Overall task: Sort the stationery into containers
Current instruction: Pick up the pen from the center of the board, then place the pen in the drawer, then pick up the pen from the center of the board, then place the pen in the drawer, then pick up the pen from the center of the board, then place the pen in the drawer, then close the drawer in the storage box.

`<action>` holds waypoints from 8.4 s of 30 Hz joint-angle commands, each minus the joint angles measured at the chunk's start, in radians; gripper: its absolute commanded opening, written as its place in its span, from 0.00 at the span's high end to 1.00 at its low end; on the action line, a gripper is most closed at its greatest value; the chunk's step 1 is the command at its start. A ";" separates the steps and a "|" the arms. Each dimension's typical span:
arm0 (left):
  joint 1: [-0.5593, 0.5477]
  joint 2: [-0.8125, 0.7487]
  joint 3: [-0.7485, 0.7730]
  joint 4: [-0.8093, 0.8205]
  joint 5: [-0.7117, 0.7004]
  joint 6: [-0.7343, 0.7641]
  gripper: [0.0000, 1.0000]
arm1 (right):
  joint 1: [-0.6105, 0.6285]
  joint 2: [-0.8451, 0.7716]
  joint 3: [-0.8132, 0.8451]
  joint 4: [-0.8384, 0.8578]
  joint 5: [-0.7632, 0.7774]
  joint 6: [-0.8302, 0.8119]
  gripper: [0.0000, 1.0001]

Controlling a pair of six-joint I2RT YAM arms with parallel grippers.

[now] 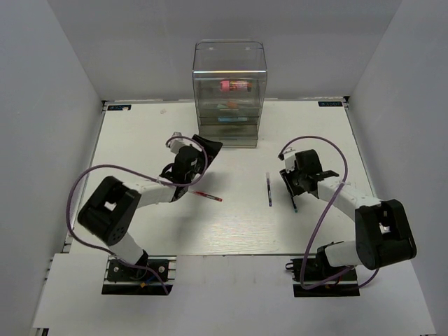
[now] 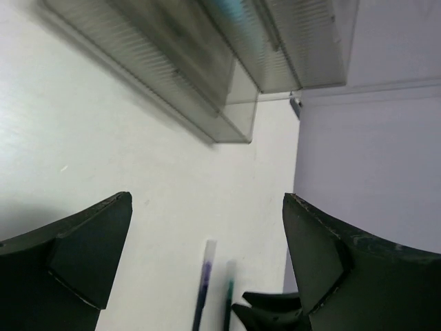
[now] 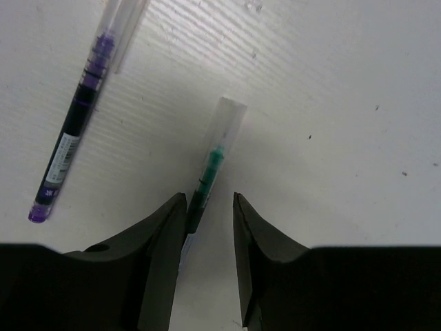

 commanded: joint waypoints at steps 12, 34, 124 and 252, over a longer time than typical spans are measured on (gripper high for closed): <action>0.028 -0.514 -0.401 -0.273 -0.149 -0.242 0.00 | -0.015 0.106 0.020 -0.078 -0.120 0.010 0.66; 0.009 -0.189 0.102 -1.082 0.039 -0.242 0.01 | 0.033 0.402 0.756 -0.245 -0.552 -0.562 1.00; 0.028 0.465 0.902 -0.850 -0.064 -0.625 1.00 | 0.036 -0.081 0.009 0.141 -0.336 0.013 0.51; 0.046 -0.532 -0.279 -0.565 0.142 0.094 0.09 | 0.260 0.913 1.065 0.252 0.044 -0.672 1.00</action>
